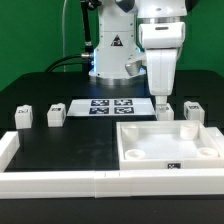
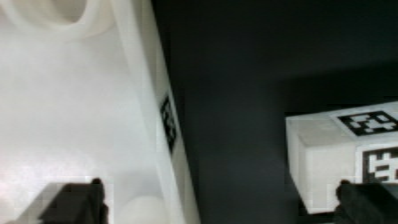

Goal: Assemble one leg

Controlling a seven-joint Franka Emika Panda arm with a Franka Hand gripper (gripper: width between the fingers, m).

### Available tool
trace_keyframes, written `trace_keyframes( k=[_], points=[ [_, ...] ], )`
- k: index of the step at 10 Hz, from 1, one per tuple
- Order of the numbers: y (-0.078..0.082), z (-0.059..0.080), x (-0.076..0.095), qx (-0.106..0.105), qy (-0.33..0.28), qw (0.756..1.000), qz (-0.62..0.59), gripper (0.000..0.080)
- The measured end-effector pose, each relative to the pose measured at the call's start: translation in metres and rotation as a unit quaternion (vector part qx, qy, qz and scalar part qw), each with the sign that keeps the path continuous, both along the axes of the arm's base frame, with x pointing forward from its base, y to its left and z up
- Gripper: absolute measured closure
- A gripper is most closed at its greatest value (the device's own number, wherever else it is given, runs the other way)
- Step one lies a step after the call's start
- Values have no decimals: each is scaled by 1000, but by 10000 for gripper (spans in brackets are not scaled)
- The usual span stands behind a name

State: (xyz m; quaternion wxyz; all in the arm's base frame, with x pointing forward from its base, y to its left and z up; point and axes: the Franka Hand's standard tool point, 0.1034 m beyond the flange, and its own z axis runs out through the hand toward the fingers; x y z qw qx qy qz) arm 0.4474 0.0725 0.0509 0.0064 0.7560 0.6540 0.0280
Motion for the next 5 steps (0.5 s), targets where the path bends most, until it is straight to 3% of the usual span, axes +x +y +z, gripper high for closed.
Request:
trace_keyframes(
  k=[5],
  points=[
    [1,-1,-1,13,8,983,-185,150]
  ],
)
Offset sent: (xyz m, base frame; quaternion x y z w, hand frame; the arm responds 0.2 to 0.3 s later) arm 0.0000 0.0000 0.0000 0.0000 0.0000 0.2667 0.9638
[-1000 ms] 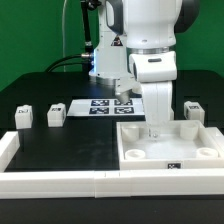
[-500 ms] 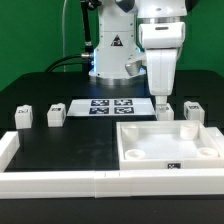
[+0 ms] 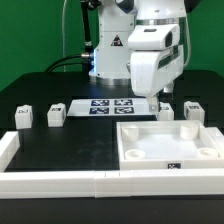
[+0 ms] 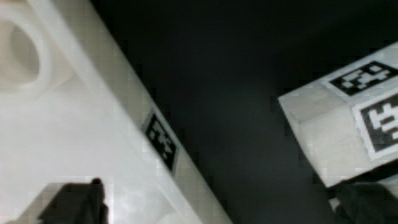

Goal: Assemble one leg

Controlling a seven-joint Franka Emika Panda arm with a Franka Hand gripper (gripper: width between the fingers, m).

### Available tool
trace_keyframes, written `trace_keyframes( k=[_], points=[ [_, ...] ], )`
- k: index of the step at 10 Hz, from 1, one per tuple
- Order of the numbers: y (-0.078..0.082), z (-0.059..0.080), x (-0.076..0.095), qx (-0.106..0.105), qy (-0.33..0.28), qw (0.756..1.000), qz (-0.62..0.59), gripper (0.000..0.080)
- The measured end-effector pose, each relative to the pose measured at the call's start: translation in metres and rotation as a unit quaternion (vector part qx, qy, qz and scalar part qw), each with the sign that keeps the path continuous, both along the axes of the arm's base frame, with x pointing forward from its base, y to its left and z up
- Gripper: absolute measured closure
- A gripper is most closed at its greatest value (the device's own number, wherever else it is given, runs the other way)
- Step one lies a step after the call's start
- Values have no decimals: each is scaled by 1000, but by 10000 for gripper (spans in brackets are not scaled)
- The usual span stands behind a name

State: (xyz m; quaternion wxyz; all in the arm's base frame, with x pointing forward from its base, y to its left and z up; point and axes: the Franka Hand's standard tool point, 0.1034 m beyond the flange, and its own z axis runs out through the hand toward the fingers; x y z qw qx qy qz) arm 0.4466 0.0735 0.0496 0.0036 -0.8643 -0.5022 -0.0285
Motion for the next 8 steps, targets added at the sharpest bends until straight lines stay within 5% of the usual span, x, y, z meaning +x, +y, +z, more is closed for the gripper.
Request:
trace_keyframes(
  k=[3,8],
  points=[
    [24,-5,-15,31,5,959,-283,150],
    [70,-12,-43,54,28,854,-517,150]
  ],
)
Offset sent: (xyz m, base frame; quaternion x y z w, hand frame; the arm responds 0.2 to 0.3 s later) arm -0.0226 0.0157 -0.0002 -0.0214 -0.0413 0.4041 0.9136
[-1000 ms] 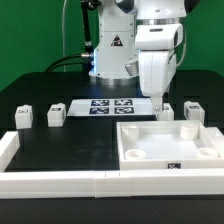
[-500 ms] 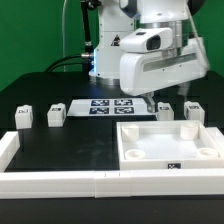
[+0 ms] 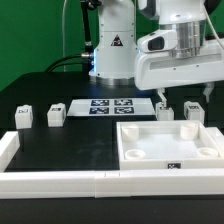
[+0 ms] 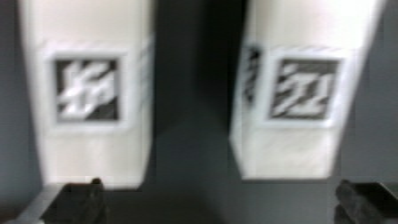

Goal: Assemble one leg

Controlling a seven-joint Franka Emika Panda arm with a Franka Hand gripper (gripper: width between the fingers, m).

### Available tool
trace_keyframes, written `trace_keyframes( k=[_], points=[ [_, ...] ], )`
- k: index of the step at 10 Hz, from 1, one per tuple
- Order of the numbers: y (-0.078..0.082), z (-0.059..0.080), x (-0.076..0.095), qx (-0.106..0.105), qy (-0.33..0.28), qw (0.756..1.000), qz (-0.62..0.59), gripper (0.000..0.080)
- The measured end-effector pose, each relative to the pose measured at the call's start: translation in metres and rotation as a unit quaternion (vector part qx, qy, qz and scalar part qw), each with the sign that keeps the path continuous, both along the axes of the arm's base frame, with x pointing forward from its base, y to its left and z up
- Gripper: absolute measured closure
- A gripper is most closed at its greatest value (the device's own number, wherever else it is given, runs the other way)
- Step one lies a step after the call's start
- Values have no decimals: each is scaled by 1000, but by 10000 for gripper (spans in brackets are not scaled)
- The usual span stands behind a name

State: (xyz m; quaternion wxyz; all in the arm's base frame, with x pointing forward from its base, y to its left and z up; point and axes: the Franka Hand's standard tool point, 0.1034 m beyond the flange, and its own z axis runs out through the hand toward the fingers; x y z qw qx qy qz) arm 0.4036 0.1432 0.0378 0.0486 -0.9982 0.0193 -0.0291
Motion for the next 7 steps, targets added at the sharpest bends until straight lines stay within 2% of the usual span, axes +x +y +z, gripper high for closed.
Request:
trace_keyframes(
  k=[2,5,6,7],
  points=[
    [13,-2,-6,1,-2,1000,15,150],
    [10,-3,-7,-3,13,1000,24,150],
    [5,-5,-14,-14,80,996,40,150],
    [5,-3,-9,-16,119,992,41,150]
  ],
)
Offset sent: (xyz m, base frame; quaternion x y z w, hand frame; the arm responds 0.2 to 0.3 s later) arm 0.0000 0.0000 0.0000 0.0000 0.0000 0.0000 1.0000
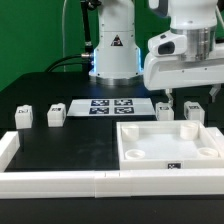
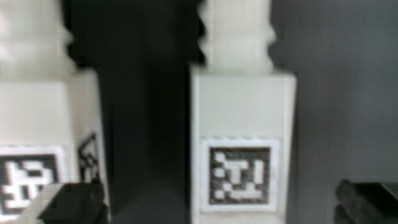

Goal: Assemble one leg

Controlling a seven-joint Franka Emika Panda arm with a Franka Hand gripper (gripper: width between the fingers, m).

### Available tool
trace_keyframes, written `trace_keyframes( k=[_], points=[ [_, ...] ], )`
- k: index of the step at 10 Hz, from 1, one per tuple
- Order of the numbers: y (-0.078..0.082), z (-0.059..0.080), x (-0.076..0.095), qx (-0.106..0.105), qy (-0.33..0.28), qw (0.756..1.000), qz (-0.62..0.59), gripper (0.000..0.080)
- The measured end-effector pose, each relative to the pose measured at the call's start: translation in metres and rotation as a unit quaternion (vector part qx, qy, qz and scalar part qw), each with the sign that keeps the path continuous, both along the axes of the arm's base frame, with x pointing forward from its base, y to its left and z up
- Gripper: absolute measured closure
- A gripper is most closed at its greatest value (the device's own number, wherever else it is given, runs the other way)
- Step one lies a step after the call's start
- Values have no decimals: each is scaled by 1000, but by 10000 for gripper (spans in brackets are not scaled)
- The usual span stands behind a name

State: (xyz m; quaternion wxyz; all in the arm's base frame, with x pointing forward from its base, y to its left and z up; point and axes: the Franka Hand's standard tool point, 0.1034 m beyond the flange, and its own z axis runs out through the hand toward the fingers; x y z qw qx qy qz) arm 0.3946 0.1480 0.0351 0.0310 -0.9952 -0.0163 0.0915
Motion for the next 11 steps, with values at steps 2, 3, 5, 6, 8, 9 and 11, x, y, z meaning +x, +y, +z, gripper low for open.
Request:
trace_keyframes(
  k=[2,3,5,6,8,9,11],
  points=[
    [-1,-3,-8,-10,72,997,4,150],
    [-2,-4,-8,-14,112,994,5,150],
    [-2,-6,-8,-23,213,977,7,150],
    [-2,-6,-11,-27,256,966,11,150],
    [1,-6,-14,-34,356,934,21,150],
    [3,-5,-17,-37,400,915,26,150],
    [10,-7,-20,-43,454,889,39,150]
  ],
)
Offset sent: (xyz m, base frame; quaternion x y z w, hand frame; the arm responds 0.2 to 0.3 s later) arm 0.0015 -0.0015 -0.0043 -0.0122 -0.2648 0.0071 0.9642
